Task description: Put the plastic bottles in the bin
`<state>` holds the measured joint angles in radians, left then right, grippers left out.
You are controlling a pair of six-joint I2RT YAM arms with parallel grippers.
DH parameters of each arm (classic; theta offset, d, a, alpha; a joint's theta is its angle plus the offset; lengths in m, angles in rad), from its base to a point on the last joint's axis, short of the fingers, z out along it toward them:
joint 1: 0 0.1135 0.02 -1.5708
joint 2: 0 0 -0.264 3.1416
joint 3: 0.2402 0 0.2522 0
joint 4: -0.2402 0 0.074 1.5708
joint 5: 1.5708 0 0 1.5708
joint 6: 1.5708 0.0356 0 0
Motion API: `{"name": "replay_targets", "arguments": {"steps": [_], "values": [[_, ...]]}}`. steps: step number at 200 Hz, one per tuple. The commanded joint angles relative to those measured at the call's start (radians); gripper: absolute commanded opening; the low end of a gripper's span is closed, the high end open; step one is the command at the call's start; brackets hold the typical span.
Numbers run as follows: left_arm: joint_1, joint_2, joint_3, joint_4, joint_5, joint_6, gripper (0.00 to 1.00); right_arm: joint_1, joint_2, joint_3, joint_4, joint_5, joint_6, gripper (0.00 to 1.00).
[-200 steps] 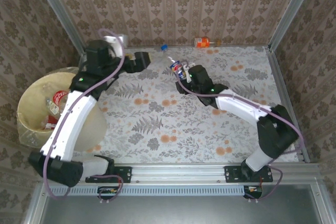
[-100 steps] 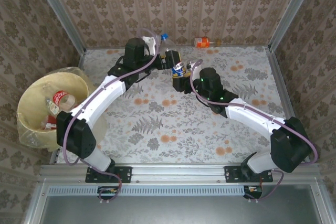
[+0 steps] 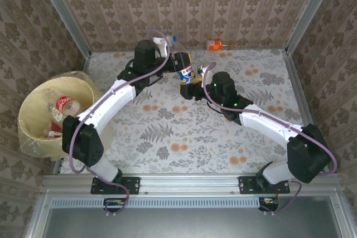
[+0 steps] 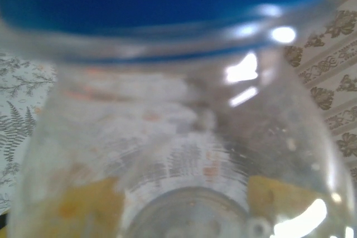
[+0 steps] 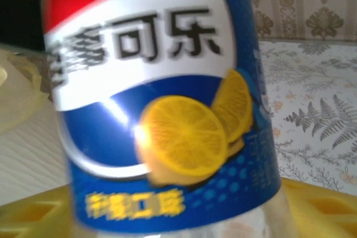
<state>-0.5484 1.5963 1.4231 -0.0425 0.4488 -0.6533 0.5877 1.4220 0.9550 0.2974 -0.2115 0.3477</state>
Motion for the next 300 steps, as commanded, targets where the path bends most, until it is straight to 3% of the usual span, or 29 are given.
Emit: {"name": "replay_targets", "arguments": {"steps": [1, 47, 80, 124, 156, 190, 223, 250, 273, 300], "values": [[0.022, -0.062, 0.044, -0.118, -0.088, 0.074, 0.56, 0.005, -0.048, -0.009, 0.086, -0.069, -0.043, 0.85], [0.085, -0.213, 0.098, -0.353, -0.256, 0.162, 0.55, -0.007, -0.123, -0.046, 0.089, 0.001, -0.088, 1.0], [0.25, -0.36, 0.121, -0.496, -0.263, 0.123, 0.55, -0.02, -0.131, -0.062, 0.076, 0.029, -0.111, 1.0], [0.585, -0.504, 0.291, -0.844, -0.223, 0.175, 0.56, -0.027, -0.098, -0.062, 0.054, 0.07, -0.118, 1.0], [0.836, -0.518, 0.401, -1.053, -0.168, 0.256, 0.56, -0.032, -0.049, -0.034, 0.01, 0.074, -0.116, 1.0], [1.025, -0.488, 0.516, -1.189, -0.154, 0.338, 0.56, -0.031, 0.003, 0.016, -0.066, 0.056, -0.137, 1.0], [1.114, -0.414, 0.659, -1.327, -0.234, 0.432, 0.56, -0.034, 0.027, 0.04, -0.108, 0.055, -0.156, 1.0], [1.26, -0.398, 0.601, -1.326, -0.122, 0.46, 0.54, -0.032, 0.05, 0.084, -0.177, 0.052, -0.169, 1.0], [1.306, -0.379, 0.531, -1.332, -0.11, 0.481, 0.53, -0.032, 0.057, 0.095, -0.193, 0.057, -0.176, 1.0], [1.324, -0.383, 0.468, -1.353, -0.224, 0.502, 0.58, -0.032, 0.062, 0.106, -0.212, 0.061, -0.179, 1.0]]}}
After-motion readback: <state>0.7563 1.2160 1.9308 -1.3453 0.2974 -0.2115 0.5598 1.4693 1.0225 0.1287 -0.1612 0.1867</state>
